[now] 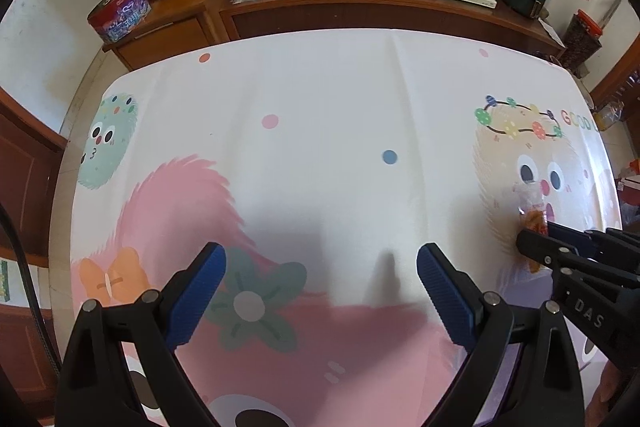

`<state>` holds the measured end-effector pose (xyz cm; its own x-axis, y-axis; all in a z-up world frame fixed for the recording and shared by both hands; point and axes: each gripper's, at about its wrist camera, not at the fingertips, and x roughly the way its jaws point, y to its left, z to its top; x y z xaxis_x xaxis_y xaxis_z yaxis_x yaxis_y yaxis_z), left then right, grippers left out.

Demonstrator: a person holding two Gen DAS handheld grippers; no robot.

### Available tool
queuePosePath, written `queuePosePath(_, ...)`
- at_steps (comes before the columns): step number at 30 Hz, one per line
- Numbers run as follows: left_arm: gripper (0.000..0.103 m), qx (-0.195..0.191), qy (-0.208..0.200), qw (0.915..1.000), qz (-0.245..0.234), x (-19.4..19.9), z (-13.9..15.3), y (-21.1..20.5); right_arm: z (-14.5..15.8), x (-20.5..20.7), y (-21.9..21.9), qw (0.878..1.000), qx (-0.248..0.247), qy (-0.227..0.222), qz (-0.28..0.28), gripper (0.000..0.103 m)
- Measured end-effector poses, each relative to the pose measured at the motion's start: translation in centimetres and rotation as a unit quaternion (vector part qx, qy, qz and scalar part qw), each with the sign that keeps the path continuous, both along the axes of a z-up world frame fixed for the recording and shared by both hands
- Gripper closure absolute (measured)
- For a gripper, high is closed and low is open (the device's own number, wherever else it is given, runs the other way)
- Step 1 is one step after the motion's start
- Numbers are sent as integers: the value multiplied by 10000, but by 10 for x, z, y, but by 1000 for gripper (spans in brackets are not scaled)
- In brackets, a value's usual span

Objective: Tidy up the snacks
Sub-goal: 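Grasp the small orange snack bag with the right gripper, then carry the orange snack bag over the white tray and open the right gripper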

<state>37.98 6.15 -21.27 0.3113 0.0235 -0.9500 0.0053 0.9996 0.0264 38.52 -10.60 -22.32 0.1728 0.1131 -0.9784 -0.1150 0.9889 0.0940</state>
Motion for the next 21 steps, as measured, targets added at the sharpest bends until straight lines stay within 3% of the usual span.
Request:
queuePosePath(7, 7, -6, -178, 9998, -119, -16, 28, -9, 23, -11, -9, 9994, 310, -126, -95, 81)
queuePosePath(12, 7, -14, -462, 9987, -191, -41, 68, -13, 68, -37, -13, 9976, 532, -448, -54, 81)
queuePosePath(21, 7, -165, -1042, 9940, -292, -133, 146, -16, 143, -125, -28, 9886, 1024, -1101, -89, 81)
